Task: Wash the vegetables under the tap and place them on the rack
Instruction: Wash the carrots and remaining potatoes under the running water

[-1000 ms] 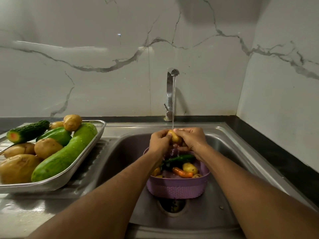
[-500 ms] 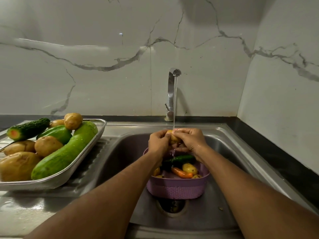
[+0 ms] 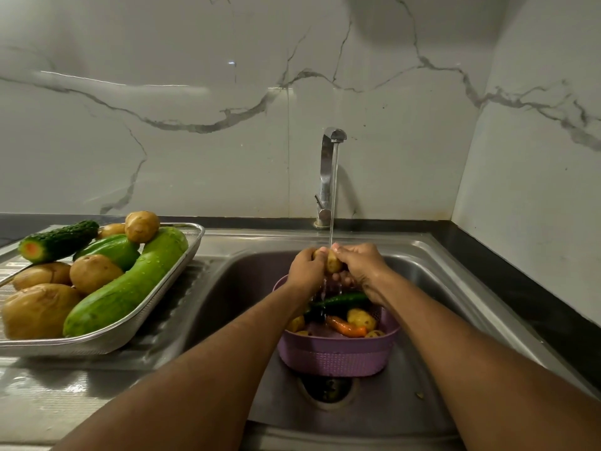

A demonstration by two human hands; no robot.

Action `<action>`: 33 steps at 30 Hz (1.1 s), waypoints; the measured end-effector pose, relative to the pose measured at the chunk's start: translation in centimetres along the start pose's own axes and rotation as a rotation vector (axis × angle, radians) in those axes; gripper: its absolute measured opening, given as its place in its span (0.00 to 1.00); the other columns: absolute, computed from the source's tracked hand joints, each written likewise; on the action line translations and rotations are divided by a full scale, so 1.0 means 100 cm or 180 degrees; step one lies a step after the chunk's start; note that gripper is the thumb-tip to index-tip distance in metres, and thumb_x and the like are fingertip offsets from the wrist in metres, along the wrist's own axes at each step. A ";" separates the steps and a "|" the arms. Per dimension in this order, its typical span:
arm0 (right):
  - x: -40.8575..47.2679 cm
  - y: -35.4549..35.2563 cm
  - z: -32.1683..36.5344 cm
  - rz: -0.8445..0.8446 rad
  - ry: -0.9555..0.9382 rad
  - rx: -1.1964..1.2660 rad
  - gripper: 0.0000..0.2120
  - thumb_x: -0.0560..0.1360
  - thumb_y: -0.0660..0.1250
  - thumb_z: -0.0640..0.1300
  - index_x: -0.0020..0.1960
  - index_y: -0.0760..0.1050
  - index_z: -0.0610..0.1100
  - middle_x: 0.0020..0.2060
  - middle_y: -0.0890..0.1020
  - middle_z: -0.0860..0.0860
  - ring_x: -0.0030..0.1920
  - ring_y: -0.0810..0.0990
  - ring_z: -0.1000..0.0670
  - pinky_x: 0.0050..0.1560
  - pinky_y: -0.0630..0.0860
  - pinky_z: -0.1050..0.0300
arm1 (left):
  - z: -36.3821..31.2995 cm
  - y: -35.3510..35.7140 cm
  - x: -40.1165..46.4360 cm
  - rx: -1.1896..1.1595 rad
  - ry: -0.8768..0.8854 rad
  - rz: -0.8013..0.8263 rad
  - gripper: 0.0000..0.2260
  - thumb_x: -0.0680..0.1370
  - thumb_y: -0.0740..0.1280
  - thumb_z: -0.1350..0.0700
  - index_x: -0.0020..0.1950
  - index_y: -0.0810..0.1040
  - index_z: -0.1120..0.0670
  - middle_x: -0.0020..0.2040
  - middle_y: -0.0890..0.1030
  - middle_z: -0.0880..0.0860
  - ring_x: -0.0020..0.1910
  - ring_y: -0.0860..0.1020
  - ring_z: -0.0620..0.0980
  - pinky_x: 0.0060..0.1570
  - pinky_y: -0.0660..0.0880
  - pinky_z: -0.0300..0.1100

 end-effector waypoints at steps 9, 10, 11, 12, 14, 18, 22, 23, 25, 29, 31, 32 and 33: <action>-0.004 0.004 0.008 -0.0483 -0.0560 0.0012 0.09 0.81 0.70 0.51 0.57 0.84 0.47 0.39 0.87 0.46 0.33 0.83 0.53 0.34 0.79 0.60 | -0.004 -0.008 0.008 -0.0133 0.0078 -0.0169 0.18 0.88 0.54 0.47 0.65 0.77 0.56 0.53 0.82 0.56 0.48 0.80 0.48 0.50 0.78 0.43; -0.004 0.004 0.008 -0.0569 -0.0592 -0.0112 0.11 0.81 0.69 0.54 0.52 0.84 0.47 0.37 0.86 0.47 0.33 0.83 0.53 0.35 0.78 0.60 | -0.007 -0.006 0.006 -0.0039 0.0154 -0.0109 0.19 0.87 0.53 0.45 0.66 0.76 0.55 0.54 0.82 0.55 0.51 0.80 0.49 0.54 0.79 0.46; -0.005 0.004 0.007 -0.0644 -0.0591 -0.0248 0.14 0.81 0.68 0.56 0.48 0.84 0.46 0.36 0.86 0.49 0.34 0.83 0.53 0.36 0.77 0.60 | -0.009 -0.004 0.004 0.0111 0.0242 -0.0031 0.19 0.87 0.52 0.43 0.68 0.74 0.53 0.57 0.81 0.54 0.55 0.80 0.50 0.59 0.78 0.50; -0.004 0.003 0.007 -0.0711 -0.0563 -0.0384 0.17 0.81 0.67 0.58 0.45 0.84 0.46 0.36 0.85 0.50 0.36 0.83 0.53 0.37 0.76 0.60 | -0.009 0.000 0.001 0.0302 0.0312 0.0067 0.21 0.87 0.51 0.41 0.69 0.72 0.52 0.60 0.80 0.55 0.59 0.80 0.52 0.64 0.76 0.53; -0.002 -0.001 0.006 -0.0819 -0.0495 -0.0643 0.19 0.82 0.64 0.59 0.44 0.82 0.46 0.36 0.83 0.52 0.38 0.81 0.53 0.36 0.73 0.60 | -0.007 0.007 -0.004 0.0661 0.0305 0.0323 0.23 0.85 0.49 0.37 0.69 0.69 0.51 0.64 0.78 0.55 0.62 0.78 0.55 0.66 0.75 0.56; 0.002 -0.013 0.008 -0.0974 -0.0456 -0.1040 0.21 0.84 0.61 0.59 0.43 0.80 0.46 0.37 0.82 0.50 0.40 0.80 0.51 0.37 0.71 0.58 | -0.008 0.014 -0.012 0.1370 0.0538 0.0542 0.21 0.85 0.51 0.37 0.66 0.67 0.51 0.60 0.79 0.52 0.57 0.79 0.52 0.62 0.77 0.54; 0.006 -0.019 0.007 -0.1039 -0.0411 -0.1024 0.24 0.85 0.58 0.58 0.45 0.82 0.43 0.36 0.84 0.47 0.38 0.83 0.50 0.40 0.74 0.56 | -0.016 0.013 -0.008 0.1744 0.0848 0.0218 0.22 0.85 0.49 0.36 0.62 0.73 0.50 0.53 0.81 0.50 0.51 0.80 0.49 0.57 0.78 0.54; 0.006 -0.018 0.010 -0.1048 -0.0500 -0.1215 0.24 0.86 0.56 0.58 0.44 0.81 0.43 0.36 0.83 0.47 0.39 0.83 0.49 0.41 0.74 0.56 | -0.015 0.012 -0.007 0.1600 0.0758 0.0134 0.25 0.85 0.48 0.35 0.62 0.76 0.51 0.52 0.82 0.50 0.52 0.80 0.50 0.58 0.77 0.53; 0.003 -0.011 0.017 -0.0977 -0.0694 -0.1609 0.25 0.87 0.52 0.57 0.42 0.77 0.44 0.37 0.81 0.49 0.39 0.80 0.51 0.40 0.72 0.56 | -0.009 0.012 -0.004 0.0827 0.0400 0.0091 0.31 0.85 0.46 0.35 0.55 0.81 0.54 0.48 0.84 0.55 0.50 0.83 0.53 0.55 0.79 0.51; 0.000 0.013 0.015 -0.0349 -0.0755 -0.1679 0.24 0.87 0.48 0.58 0.65 0.75 0.42 0.52 0.80 0.46 0.51 0.78 0.50 0.51 0.72 0.55 | 0.000 0.008 -0.003 -0.0176 -0.0223 0.0035 0.32 0.87 0.44 0.39 0.53 0.83 0.57 0.44 0.85 0.57 0.43 0.84 0.48 0.37 0.78 0.35; -0.002 0.017 0.014 -0.0136 -0.0832 -0.1550 0.23 0.87 0.50 0.58 0.70 0.71 0.44 0.59 0.79 0.45 0.54 0.76 0.50 0.53 0.73 0.54 | 0.003 0.009 -0.006 -0.0466 -0.0457 0.0092 0.33 0.87 0.44 0.39 0.55 0.82 0.59 0.39 0.84 0.55 0.37 0.83 0.46 0.33 0.78 0.36; -0.001 0.017 0.014 -0.0121 -0.0885 -0.1434 0.22 0.87 0.52 0.58 0.70 0.71 0.46 0.59 0.79 0.45 0.54 0.77 0.50 0.53 0.74 0.54 | 0.004 0.012 -0.009 -0.0566 -0.0554 0.0174 0.33 0.86 0.45 0.38 0.50 0.81 0.60 0.33 0.82 0.53 0.30 0.81 0.45 0.29 0.76 0.36; -0.001 0.014 0.013 -0.0180 -0.0918 -0.1308 0.20 0.86 0.53 0.58 0.69 0.73 0.47 0.57 0.80 0.46 0.52 0.78 0.50 0.52 0.76 0.53 | 0.004 0.015 -0.012 -0.0623 -0.0645 0.0249 0.33 0.86 0.45 0.38 0.43 0.79 0.59 0.26 0.77 0.51 0.23 0.75 0.44 0.25 0.72 0.36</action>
Point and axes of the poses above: each hand's wrist, its own x-axis towards the middle knuckle, its own y-axis out of the palm, z = x × y, the point moved 8 cm from there along x, towards the middle knuckle
